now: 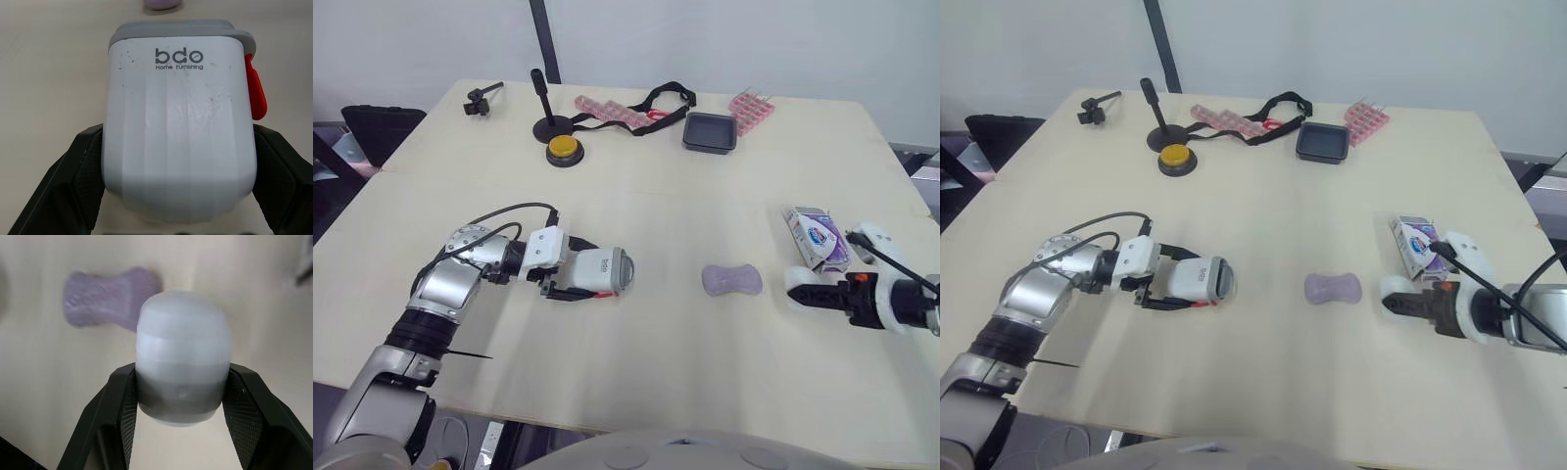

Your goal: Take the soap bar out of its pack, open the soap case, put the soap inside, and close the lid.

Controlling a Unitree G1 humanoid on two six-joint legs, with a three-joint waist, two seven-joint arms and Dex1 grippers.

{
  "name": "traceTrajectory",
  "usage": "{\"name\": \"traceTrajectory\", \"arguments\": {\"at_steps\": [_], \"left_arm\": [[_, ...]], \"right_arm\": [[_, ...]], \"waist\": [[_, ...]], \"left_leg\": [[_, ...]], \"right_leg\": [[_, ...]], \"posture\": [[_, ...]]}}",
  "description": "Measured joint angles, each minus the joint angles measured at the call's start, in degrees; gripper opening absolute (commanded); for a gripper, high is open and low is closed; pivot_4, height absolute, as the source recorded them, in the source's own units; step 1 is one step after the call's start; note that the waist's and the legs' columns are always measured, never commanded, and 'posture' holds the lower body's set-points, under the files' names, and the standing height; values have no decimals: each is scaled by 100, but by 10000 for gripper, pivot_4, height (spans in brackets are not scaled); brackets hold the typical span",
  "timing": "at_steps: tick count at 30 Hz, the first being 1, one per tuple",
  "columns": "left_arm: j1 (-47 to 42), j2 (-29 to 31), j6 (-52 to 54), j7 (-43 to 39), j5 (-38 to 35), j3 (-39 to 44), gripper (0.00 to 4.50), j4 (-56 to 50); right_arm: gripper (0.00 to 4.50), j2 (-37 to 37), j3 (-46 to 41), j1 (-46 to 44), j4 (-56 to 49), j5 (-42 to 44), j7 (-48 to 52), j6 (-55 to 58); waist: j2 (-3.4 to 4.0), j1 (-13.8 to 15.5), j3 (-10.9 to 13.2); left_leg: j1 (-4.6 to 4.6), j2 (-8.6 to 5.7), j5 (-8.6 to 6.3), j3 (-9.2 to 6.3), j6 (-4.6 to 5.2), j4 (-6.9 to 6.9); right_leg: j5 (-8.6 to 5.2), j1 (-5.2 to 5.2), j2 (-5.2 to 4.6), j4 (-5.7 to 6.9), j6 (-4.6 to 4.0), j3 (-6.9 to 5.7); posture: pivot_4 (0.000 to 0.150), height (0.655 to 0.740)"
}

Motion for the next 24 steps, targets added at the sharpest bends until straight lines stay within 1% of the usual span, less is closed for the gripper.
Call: {"name": "traceTrajectory", "arguments": {"at_steps": [4, 6, 7, 8, 11, 12, 16, 18, 19, 22, 24], "left_arm": [[-38, -64, -45, -55, 27, -17, 34835, 69], [-50, -97, -60, -58, 35, -42, 34835, 85], [-58, -120, -63, -57, 37, -60, 34835, 82], [-59, -139, -63, -57, 41, -77, 34835, 83], [-64, -157, -63, -57, 44, -129, 34835, 84], [-74, -163, -64, -54, 45, -130, 34835, 85], [-178, -196, -89, -48, 70, -131, 34835, 141], [-184, -207, -92, -54, 86, -145, 34835, 174], [-189, -218, -95, -57, 96, -154, 34835, 180], [-217, -238, -116, -68, 136, -164, 34835, 199], [-230, -235, -121, -99, 137, -163, 34835, 224]], "right_arm": [[20955, -12, 95, -53, 258, 3, -198, -4], [20955, -12, 347, -291, 381, 3, -379, -16], [30382, -11, 449, -386, 425, 3, -452, -28], [32376, -10, 616, -513, 473, 3, -557, -31], [42783, 32, 857, -612, 549, 3, -684, -24], [44502, 39, 935, -647, 586, 3, -692, -12], [44502, -68, 952, -708, 748, -6, -610, 96], [44502, -223, 797, -667, 709, -59, -392, 249], [44502, -286, 620, -631, 642, -170, -215, 340], [44502, -406, -294, -395, 198, -590, 627, 750], [44502, -373, -1073, -235, -420, -1079, 1414, 1040]], "waist": [[0, 11, 0], [0, 5, 0], [0, 6, 0], [0, 5, 0], [0, 15, 0], [0, 19, 0], [0, 25, 0], [2, 21, 2], [2, 21, 2], [1, 33, 2], [0, 42, 3]], "left_leg": [[-2, -1, 0, 0, 1, 2], [-2, -1, 0, 0, 1, 4], [-3, -1, 0, 0, 1, 4], [-2, -1, 0, 0, 1, 5], [-4, -1, 0, 0, 1, 5], [-4, -1, 0, 0, 2, 6], [-4, -1, 0, 0, 2, 8], [-4, -1, 0, 0, 2, 8], [-4, -1, 0, 0, 2, 8], [-6, 0, -1, 0, 3, 8], [-8, 0, -1, 0, 7, 11]], "right_leg": [[0, 0, -1, 0, 0, -1], [0, 0, -1, 2, 0, 0], [0, 0, -1, 2, 0, 0], [0, 0, -1, 4, 0, 0], [0, 0, -1, 3, 0, -1], [0, 0, -1, 2, 0, 0], [0, 0, -1, 4, 0, 0], [0, 0, -1, 4, 0, 1], [0, 0, -1, 4, 0, 1], [0, -1, 0, 4, -1, 0], [-1, -2, -1, 3, -1, 0]], "posture": [[1500, 7395], [1500, 7395], [1500, 7395], [1500, 7395], [1500, 7395], [1500, 7395], [1500, 7395], [1500, 7395], [1500, 7395], [1500, 7395], [1500, 7395]]}}
